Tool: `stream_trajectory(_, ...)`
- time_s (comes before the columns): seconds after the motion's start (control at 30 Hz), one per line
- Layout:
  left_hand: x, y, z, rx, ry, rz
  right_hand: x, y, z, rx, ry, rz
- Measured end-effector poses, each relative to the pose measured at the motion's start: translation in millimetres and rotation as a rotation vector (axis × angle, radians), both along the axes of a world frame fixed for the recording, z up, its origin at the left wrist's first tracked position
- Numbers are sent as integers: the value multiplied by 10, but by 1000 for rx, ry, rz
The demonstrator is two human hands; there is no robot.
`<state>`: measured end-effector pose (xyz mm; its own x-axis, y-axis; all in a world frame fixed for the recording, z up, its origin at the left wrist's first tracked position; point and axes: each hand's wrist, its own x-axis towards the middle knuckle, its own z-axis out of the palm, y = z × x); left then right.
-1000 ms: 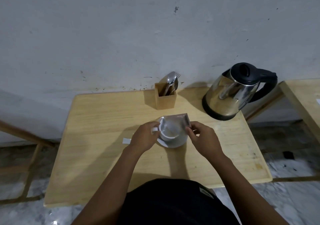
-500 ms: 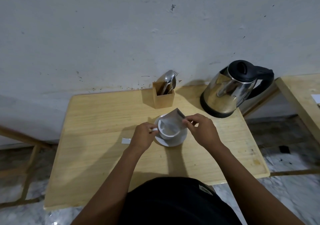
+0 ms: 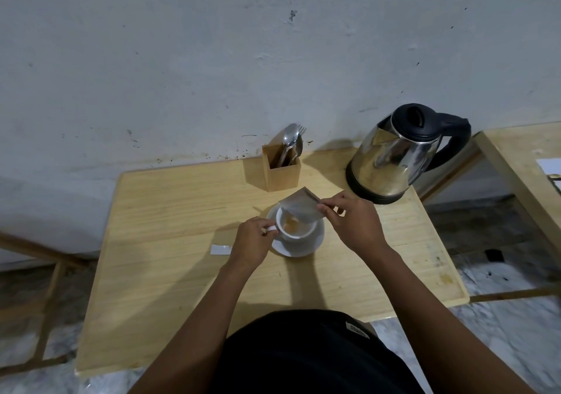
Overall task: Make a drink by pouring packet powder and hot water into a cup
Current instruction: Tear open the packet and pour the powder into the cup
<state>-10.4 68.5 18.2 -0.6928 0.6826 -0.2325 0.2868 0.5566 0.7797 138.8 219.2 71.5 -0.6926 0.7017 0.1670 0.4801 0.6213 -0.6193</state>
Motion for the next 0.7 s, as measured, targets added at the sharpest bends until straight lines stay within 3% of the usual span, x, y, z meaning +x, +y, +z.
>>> stream_trajectory(0.3,-35,-21,-8,40,-30,-10,14,2,50,12,14,74)
stream_trajectory(0.5,-145,67,140,69,159,-47,12,16,99,10,26,127)
stream_trajectory(0.7,-186,273,258,73,179,-148,-63,38,138,15,7,157)
